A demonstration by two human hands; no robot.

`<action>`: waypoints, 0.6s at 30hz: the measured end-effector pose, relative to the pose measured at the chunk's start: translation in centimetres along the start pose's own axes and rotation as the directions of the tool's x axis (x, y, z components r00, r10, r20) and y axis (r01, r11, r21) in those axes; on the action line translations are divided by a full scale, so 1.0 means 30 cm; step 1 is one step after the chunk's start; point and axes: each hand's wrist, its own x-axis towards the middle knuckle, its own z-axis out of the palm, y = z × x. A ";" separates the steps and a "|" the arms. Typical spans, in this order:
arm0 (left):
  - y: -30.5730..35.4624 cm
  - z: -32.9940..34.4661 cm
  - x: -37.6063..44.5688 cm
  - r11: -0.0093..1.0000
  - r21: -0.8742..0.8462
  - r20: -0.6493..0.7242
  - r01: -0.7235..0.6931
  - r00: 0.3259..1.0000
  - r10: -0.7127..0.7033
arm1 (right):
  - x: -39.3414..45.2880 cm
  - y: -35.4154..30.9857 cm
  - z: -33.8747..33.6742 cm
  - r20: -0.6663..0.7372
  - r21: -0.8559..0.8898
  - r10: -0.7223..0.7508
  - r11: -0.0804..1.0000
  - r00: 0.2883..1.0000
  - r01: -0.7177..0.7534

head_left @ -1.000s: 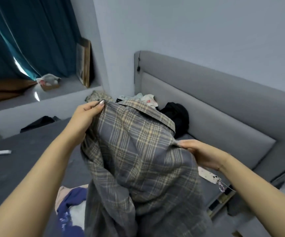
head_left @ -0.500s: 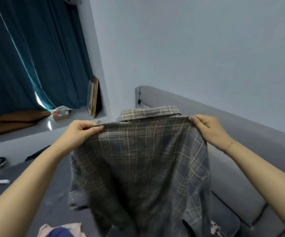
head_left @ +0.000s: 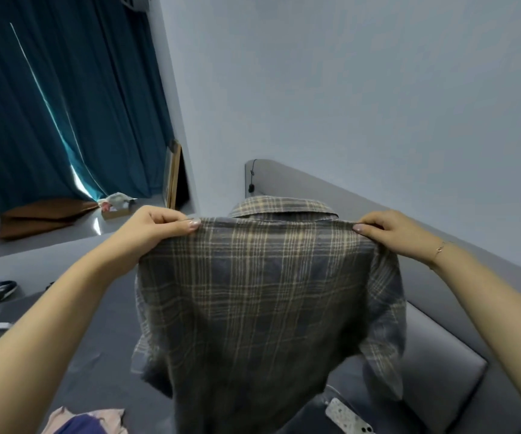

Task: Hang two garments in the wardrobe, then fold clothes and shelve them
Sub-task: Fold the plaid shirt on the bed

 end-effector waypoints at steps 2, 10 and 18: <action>0.032 0.052 0.019 0.998 0.059 0.021 0.026 0.999 -0.027 | -0.003 0.050 -0.019 0.033 -0.119 0.038 0.992 0.999 -0.034; 0.052 0.304 0.060 0.996 0.071 0.139 0.046 0.989 -0.055 | 0.135 0.135 -0.046 -0.367 -0.372 0.289 0.825 0.884 -0.424; -0.208 0.249 0.020 0.974 -0.148 -0.132 0.174 0.972 -0.194 | 0.630 -0.067 0.147 -0.258 -0.394 0.224 0.864 0.940 -0.314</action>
